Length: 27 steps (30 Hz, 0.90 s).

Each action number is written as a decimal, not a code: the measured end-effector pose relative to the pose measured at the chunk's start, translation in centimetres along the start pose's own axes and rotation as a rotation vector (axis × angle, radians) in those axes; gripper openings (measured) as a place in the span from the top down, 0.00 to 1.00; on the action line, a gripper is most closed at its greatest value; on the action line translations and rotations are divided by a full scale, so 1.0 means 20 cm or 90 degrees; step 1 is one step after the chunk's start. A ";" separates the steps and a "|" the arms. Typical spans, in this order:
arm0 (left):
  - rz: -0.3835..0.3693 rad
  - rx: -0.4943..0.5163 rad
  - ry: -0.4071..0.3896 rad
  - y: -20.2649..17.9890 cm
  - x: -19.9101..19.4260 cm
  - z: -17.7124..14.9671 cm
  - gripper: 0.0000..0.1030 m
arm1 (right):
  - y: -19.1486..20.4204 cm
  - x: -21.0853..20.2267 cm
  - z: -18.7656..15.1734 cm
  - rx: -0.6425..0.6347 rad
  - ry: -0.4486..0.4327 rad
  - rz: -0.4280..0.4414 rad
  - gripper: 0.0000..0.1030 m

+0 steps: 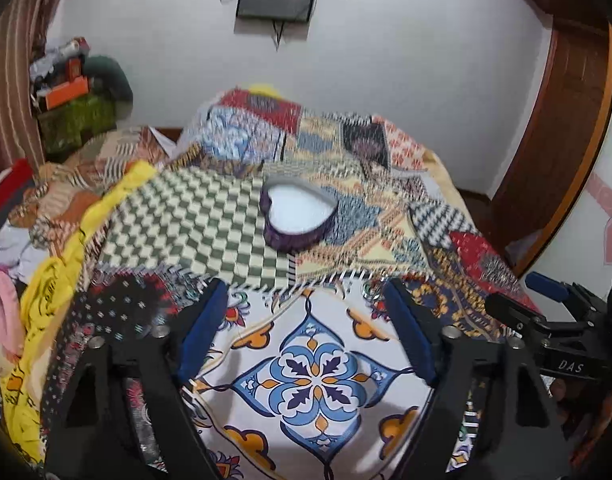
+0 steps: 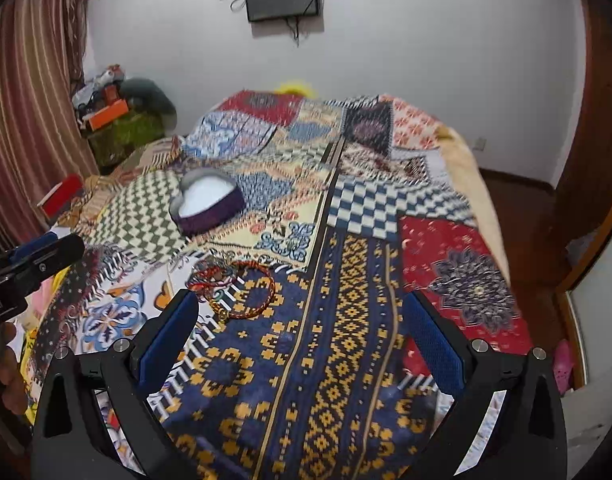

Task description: Organize jewelry

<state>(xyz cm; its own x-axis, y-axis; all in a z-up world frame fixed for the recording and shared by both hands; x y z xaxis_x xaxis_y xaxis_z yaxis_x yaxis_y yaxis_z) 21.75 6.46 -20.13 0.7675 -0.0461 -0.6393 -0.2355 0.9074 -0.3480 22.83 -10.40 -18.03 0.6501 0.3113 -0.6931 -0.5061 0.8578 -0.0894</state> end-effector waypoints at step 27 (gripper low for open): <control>-0.115 0.122 0.159 -0.30 0.47 -0.09 0.81 | 0.04 0.33 -0.01 -0.102 0.065 0.077 0.66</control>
<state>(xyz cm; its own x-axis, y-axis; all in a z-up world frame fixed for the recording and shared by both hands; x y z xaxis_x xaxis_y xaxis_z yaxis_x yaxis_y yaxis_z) 29.34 -0.20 -25.29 0.6119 -0.2922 -0.7350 0.0256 0.9361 -0.3508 26.54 -7.73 -22.76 0.5229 0.3577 -0.7738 -0.6655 0.7385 -0.1083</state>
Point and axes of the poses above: each gripper's, at about its wrist camera, not at the fingertips, and x roughly the way its jaws point, y to its left, z to its top, the point moved 6 cm from there along x, roughly the way its jaws point, and after that the axes turned 14 degrees about -x, right-handed, at the moved point
